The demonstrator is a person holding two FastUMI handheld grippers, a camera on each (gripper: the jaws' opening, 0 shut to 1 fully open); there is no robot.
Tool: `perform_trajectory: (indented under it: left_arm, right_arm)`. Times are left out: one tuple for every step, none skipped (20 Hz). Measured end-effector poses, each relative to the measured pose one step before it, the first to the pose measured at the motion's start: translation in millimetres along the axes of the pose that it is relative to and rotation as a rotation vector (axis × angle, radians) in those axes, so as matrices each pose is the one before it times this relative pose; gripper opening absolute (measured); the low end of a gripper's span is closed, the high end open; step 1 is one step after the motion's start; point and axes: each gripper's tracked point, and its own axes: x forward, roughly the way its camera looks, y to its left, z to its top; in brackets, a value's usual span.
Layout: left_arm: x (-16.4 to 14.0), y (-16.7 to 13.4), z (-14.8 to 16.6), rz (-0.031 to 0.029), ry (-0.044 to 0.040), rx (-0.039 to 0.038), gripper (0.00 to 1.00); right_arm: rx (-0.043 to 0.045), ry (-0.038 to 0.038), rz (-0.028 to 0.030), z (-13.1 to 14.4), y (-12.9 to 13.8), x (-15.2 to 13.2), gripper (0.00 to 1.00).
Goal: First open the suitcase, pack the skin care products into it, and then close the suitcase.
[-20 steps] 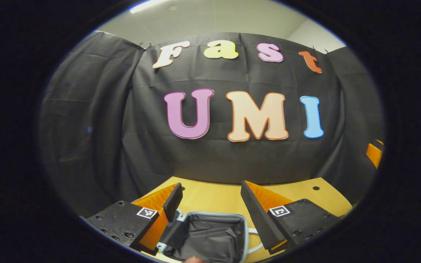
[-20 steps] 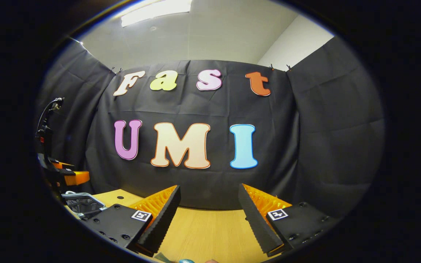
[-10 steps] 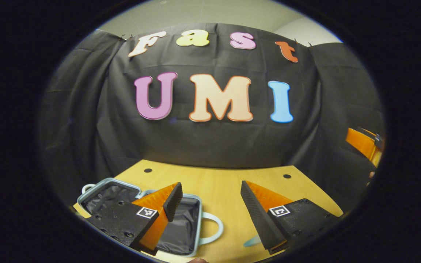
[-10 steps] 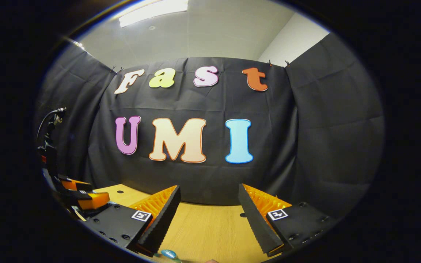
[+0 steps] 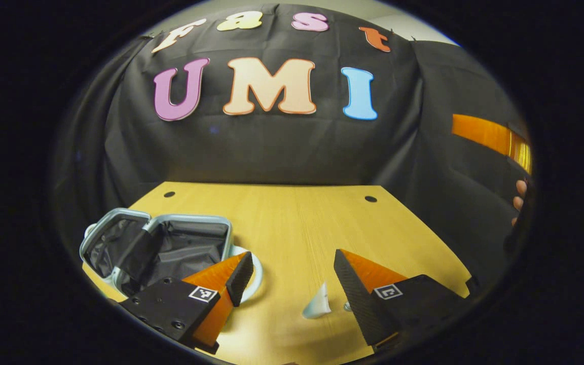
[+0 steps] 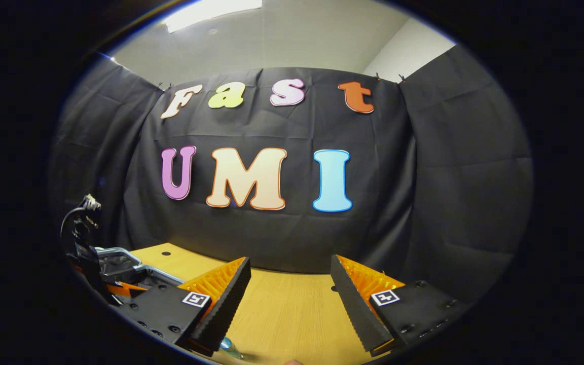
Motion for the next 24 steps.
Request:
perform_trajectory:
  left_arm:
    - [1.88,-3.46,-8.86,-0.00699,0.0105,-0.0023,0.96]
    - [2.27,-1.93,-9.29,-0.00363,0.01434,-0.00315,0.95]
    - [1.45,-1.13,-10.0,-0.00229,0.0164,-0.00476,0.98]
    - [2.08,-1.28,-9.63,-0.00396,0.01853,-0.00646,0.94]
    - [3.22,-1.06,-10.4,-0.00534,0.01812,-0.00873,0.93]
    - [3.17,-0.76,-9.11,-0.00468,0.01782,-0.00838,0.92]
    - [4.13,-0.64,-10.25,-0.00361,0.02023,-0.0053,0.9]
    - [3.63,-0.18,-9.13,-0.00245,0.02334,-0.00416,0.9]
    - [3.59,-1.5,-8.04,-0.00235,0.01547,-0.00309,0.89]
    - [3.16,-2.09,-5.66,-0.00621,0.01353,-0.00387,0.88]
    - [4.99,-0.51,-5.41,-0.00341,0.0105,-0.00377,0.83]
    - [4.07,0.15,-5.33,-0.00191,0.01138,-0.00388,0.79]
    - [4.32,-0.01,-6.09,-0.00362,0.0119,-0.00383,0.69]
    - [2.07,0.27,-2.48,-0.00213,0.00708,-0.00084,0.64]
    - [1.47,-4.03,-2.07,-0.00851,0.00337,0.00131,0.57]
    - [2.3,-0.95,-1.58,-0.00662,0.00475,0.0053,0.51]
    - [2.89,0.12,1.27,-0.00672,-0.00136,0.00944,0.35]
    - [1.5,0.56,1.38,-0.01116,0.00278,0.00676,0.31]
    - [-0.56,-0.24,0.28,-0.00813,0.00571,-0.00353,0.28]
    - [-2.06,-0.75,-0.08,-0.00611,0.01375,-0.00631,0.27]
    - [-3.12,2.21,2.16,0.00257,0.0045,-0.00471,0.23]
    - [-6.02,2.62,6.34,0.00045,-0.00658,-0.00325,0.23]
    - [-4.46,1.71,5.96,0.00139,-0.0053,-0.00138,0.23]
    - [-6.09,0.74,6.5,-0.00026,-0.00348,0.00213,0.23]
  right_arm:
    - [-0.00343,0.01566,0.00736,-5.74,2.44,1.02,0.99]
    - [-0.00362,0.01552,0.00909,-7.51,2.76,-0.11,0.99]
    - [-0.0048,0.01094,0.00983,-4.36,3.12,0.29,0.99]
    - [-0.00687,0.00616,0.00777,-2.59,1.86,-1.16,0.99]
    - [-0.00782,0.00226,0.00768,-0.71,1.84,-0.58,0.99]
    - [-0.0079,0.00159,0.00591,-1.17,2.4,-0.26,0.99]
    - [-0.0067,0.00171,0.0048,-1.7,1.29,0.13,0.99]
    - [-0.00303,0.00208,0.00315,-0.75,1.31,-0.2,0.99]
    - [-0.00189,0.00509,0.00273,-2.66,0.94,-0.33,0.99]
    - [-0.00172,0.00798,0.00314,-2.54,0.62,0.17,0.99]
    - [-0.00265,0.01031,0.00277,-4.55,1.49,-0.59,0.99]
    - [-0.00365,0.0096,0.00288,-3.41,1.05,-1.05,0.99]
    - [-0.00284,0.0076,0.00611,-3.89,2.78,-1.79,0.99]
    - [-0.0037,0.008,0.00724,-3.95,2.79,-1.77,0.99]
    - [-0.00274,0.00721,0.00983,-3.91,3.73,-1.46,0.99]
    - [-0.00365,0.00807,0.01416,-6.69,6.22,-1.22,0.99]
    - [-0.00416,0.0063,0.0136,-6.33,5.09,-1.0,0.99]
    - [-0.00346,0.00504,0.01033,-4.65,3.97,-0.42,0.99]
    - [-0.00153,0.00647,0.01543,-6.96,5.83,0.25,1.0]
    - [0.00005,0.00887,0.01609,-6.39,5.87,0.5,1.0]
    - [-0.00001,0.01042,0.01102,-7.98,4.51,2.43,1.0]
    - [0.00323,0.01237,0.00989,-7.86,3.67,1.62,0.99]
    - [0.00651,0.01302,0.00812,-8.31,3.51,2.26,1.0]
    - [0.01118,0.02052,0.00893,-8.9,3.35,2.34,0.99]
